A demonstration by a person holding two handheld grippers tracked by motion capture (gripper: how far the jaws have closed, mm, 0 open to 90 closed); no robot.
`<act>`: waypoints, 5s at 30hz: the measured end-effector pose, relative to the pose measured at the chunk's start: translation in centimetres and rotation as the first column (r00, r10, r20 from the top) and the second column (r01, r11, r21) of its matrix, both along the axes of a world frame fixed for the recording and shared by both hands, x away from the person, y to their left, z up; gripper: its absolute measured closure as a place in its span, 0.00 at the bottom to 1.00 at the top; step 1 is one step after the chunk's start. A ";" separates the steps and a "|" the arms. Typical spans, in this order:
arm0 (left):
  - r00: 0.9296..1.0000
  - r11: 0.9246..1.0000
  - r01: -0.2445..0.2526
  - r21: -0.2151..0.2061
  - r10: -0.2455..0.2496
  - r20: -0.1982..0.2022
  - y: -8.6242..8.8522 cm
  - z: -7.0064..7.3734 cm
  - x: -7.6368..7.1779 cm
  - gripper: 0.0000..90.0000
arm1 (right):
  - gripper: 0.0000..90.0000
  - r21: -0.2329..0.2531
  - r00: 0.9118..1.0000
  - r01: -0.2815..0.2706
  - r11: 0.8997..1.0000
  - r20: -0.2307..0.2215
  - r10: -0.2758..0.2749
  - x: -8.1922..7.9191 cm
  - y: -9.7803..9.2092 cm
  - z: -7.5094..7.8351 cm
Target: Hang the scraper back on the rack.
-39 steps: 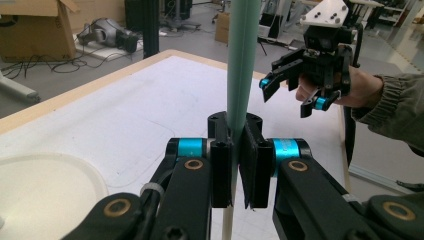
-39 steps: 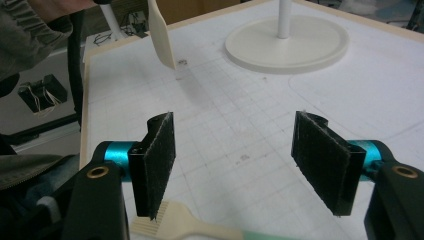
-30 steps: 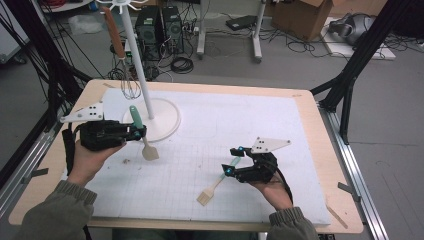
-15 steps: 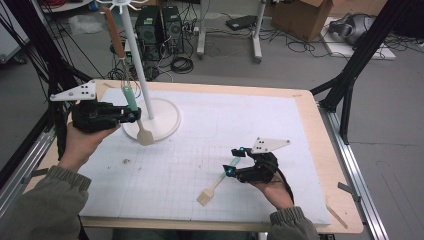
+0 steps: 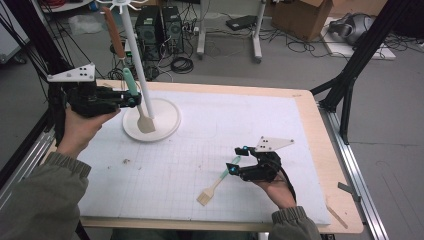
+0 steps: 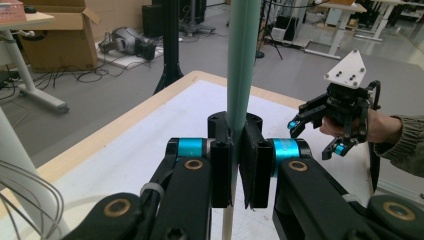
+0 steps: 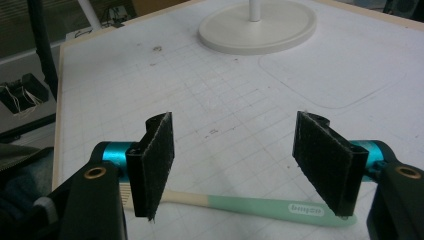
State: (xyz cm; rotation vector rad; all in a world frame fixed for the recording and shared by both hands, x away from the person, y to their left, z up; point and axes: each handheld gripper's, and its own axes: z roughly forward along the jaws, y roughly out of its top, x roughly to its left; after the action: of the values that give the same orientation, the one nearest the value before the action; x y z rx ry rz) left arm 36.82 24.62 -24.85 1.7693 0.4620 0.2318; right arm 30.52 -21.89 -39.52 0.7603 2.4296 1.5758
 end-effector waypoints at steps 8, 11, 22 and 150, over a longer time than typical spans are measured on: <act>1.000 1.000 -0.016 -0.004 0.016 0.006 0.3 1.4 0.9 0.93 | 0.36 -0.003 1.000 0.005 1.000 0.004 -0.005 0.0 -0.1 0.1; 1.000 1.000 -0.021 -0.005 0.021 0.008 0.4 2.0 1.3 0.93 | 0.36 -0.004 1.000 0.008 1.000 0.006 -0.008 0.0 -0.2 0.1; 0.999 0.999 -0.037 -0.002 0.037 0.016 0.5 3.7 2.5 0.93 | 0.36 -0.002 1.000 0.002 1.000 0.003 -0.002 0.0 -0.2 0.1; 0.972 0.971 -0.237 -0.042 0.237 -0.003 0.9 6.6 5.3 0.77 | 0.34 -0.007 0.999 -0.052 0.999 0.001 0.052 -0.1 0.5 -0.1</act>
State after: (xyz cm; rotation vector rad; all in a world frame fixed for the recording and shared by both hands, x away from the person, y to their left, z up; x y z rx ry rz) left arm 42.07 25.56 -18.26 1.6717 0.6731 0.3886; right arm 30.46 -21.43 -39.63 0.7002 2.4717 1.5851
